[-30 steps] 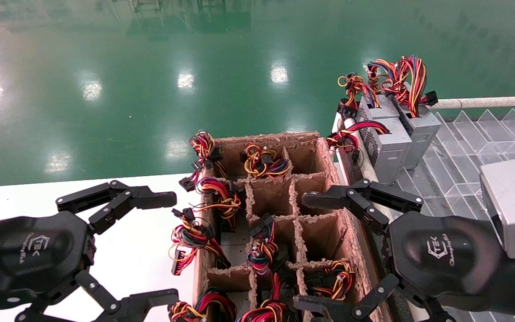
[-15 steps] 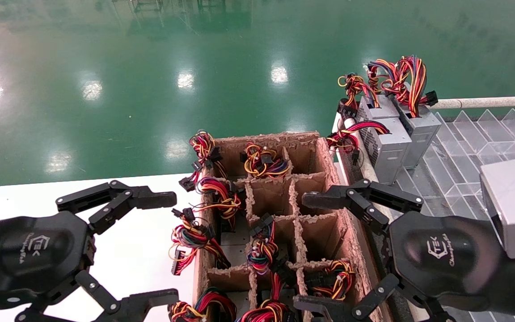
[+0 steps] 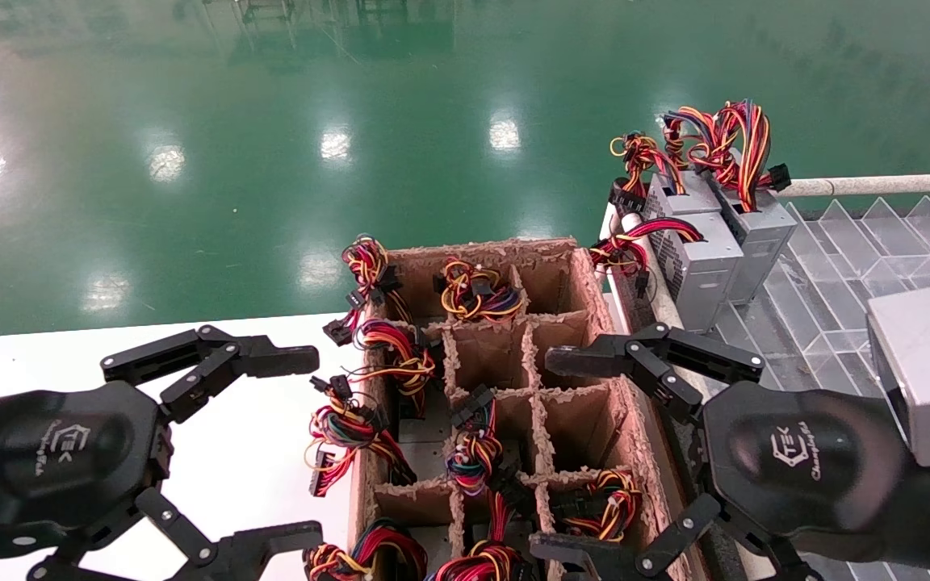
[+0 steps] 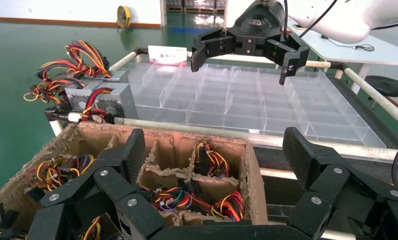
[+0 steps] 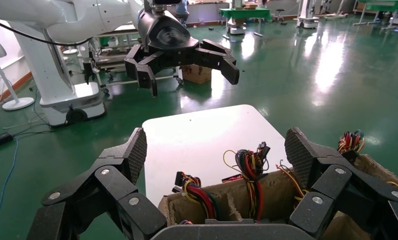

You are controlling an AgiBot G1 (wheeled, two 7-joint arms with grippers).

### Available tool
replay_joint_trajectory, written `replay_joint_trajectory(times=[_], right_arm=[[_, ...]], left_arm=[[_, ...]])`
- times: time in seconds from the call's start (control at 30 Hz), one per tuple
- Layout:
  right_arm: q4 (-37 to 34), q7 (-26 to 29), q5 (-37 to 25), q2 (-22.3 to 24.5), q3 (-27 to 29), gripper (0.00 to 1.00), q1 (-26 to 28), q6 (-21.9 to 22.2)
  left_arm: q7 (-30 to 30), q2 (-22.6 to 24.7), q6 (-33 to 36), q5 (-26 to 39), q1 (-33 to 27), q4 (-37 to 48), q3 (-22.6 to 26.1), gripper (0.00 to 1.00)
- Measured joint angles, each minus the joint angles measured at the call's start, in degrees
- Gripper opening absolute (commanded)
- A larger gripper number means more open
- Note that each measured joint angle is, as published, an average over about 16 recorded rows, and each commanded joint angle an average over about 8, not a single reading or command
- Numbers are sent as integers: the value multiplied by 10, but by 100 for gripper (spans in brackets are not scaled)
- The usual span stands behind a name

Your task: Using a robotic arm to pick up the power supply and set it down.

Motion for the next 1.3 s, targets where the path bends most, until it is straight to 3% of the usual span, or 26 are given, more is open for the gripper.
replay_joint_trajectory(times=[1.3], right_arm=[[0,0,0,0,0,100,0,0]], left_arm=[[0,0,0,0,0,0,0,100]])
